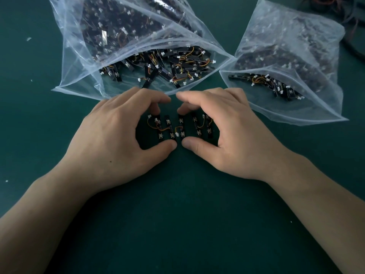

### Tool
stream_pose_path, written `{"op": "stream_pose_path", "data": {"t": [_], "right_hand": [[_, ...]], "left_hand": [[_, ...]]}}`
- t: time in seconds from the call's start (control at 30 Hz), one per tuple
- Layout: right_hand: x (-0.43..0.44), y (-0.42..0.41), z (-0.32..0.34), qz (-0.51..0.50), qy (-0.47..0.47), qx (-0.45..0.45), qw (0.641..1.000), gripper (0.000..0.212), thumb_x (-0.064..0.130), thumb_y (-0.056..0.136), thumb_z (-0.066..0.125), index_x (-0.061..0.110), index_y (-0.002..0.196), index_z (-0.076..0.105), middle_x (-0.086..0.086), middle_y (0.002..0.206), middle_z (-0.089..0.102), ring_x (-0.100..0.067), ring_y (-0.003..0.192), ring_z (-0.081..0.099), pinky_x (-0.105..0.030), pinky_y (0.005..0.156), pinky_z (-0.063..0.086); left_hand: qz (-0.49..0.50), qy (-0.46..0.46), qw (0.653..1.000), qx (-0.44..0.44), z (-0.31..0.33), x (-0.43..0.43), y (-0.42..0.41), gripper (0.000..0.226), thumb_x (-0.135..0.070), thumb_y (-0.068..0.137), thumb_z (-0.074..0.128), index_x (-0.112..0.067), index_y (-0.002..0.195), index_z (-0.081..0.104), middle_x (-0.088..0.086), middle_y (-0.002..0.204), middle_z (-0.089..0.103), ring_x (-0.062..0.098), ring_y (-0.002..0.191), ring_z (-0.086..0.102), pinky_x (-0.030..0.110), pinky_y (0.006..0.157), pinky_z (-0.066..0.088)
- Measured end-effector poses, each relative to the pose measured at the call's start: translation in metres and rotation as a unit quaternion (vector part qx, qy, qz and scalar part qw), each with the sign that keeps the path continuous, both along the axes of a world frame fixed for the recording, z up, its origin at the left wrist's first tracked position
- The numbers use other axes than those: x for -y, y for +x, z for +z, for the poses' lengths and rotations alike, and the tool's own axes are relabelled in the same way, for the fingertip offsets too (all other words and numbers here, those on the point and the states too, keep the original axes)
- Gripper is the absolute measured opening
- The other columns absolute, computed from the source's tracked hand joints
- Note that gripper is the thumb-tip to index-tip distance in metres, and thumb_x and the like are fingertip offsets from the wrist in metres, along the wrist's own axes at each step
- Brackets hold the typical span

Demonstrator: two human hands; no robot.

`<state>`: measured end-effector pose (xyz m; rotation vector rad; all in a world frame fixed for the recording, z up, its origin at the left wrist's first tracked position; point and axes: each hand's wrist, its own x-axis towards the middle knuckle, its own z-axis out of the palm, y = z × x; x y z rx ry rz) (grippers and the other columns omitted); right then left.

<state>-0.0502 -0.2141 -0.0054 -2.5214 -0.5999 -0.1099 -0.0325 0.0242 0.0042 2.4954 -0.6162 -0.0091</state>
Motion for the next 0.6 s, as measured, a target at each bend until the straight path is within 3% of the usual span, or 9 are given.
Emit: {"op": "stream_pose_path", "data": {"t": [0.17, 0.37, 0.6], "right_hand": [[0.0, 0.0, 0.0, 0.002, 0.003, -0.005, 1.0, 0.068, 0.039, 0.09, 0.076, 0.02, 0.15, 0.049, 0.015, 0.13, 0.065, -0.006, 0.129, 0.054, -0.036, 0.116, 0.03], [0.0, -0.001, 0.0, 0.001, 0.008, -0.005, 1.0, 0.068, 0.042, 0.09, 0.074, 0.019, 0.149, 0.049, 0.014, 0.133, 0.064, -0.007, 0.13, 0.053, -0.037, 0.116, 0.03], [0.018, -0.005, 0.004, 0.005, -0.016, 0.001, 1.0, 0.073, 0.046, 0.088, 0.069, 0.019, 0.152, 0.047, 0.01, 0.136, 0.056, -0.012, 0.135, 0.047, -0.037, 0.119, 0.024]], "left_hand": [[-0.003, 0.001, 1.0, 0.002, -0.001, -0.001, 0.001, 0.063, -0.065, 0.075, 0.065, -0.045, 0.134, 0.054, -0.023, 0.11, 0.058, -0.014, 0.097, 0.05, 0.014, 0.086, 0.036], [-0.002, 0.004, 1.0, 0.004, -0.001, -0.001, 0.0, 0.062, -0.063, 0.076, 0.066, -0.045, 0.134, 0.054, -0.023, 0.111, 0.057, -0.008, 0.1, 0.052, 0.03, 0.083, 0.039], [-0.009, 0.001, 1.0, -0.004, 0.0, -0.002, 0.0, 0.063, -0.063, 0.075, 0.064, -0.043, 0.135, 0.055, -0.022, 0.111, 0.057, -0.013, 0.096, 0.049, 0.027, 0.084, 0.037]]}}
